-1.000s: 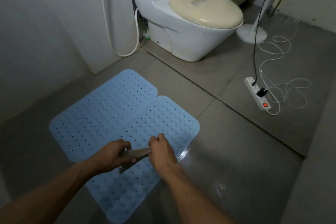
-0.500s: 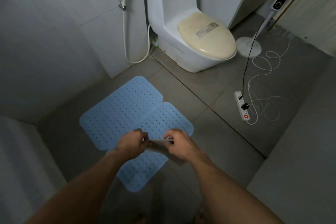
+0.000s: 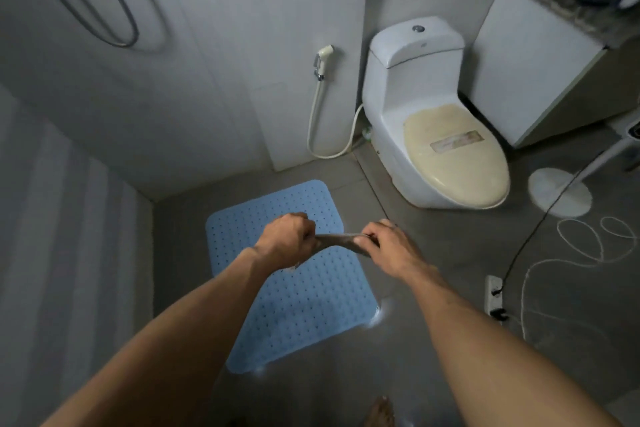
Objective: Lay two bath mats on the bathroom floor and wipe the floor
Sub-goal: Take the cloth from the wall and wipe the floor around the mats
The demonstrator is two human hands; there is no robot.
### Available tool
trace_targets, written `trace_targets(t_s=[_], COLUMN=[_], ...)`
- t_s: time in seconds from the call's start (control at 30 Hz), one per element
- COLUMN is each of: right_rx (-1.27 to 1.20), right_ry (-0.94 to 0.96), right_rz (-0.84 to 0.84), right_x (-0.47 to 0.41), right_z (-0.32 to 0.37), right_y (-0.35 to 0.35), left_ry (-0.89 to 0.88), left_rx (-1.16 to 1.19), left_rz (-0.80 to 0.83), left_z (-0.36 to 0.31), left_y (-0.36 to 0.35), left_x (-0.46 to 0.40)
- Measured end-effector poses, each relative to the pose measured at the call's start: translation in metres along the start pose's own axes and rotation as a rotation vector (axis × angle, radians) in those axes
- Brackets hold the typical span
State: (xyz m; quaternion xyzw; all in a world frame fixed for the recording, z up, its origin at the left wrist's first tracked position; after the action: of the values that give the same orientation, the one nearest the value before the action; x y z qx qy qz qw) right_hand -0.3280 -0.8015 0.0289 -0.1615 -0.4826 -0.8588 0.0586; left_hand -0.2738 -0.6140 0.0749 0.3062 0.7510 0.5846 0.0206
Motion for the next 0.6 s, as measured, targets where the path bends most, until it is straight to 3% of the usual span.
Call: trace_targets(t_s=[0.33,0.6], right_rx=[0.12,0.043], right_ry=[0.189,0.352], right_rz=[0.102,0.03], right_x=[-0.028,-0.045], right_z=[0.023,0.095], right_y=[0.079,0.123], left_ry=[0.14,0.255], left_rx=[0.044,0.2], left_rz=[-0.123,-0.342], left_z=[-0.013,0.022], left_y=[0.052,0.11], left_x=[-0.001,0.028])
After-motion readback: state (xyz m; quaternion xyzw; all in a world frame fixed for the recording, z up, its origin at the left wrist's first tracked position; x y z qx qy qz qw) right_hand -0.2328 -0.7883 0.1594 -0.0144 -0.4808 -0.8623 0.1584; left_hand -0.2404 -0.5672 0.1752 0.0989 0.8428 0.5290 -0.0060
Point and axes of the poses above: each hand's wrist, its own x-axis away from the middle knuckle, its own y-axis out of the back of the hand, z = x × y, the point moved 7 cm from there along -x, towards the middle knuckle
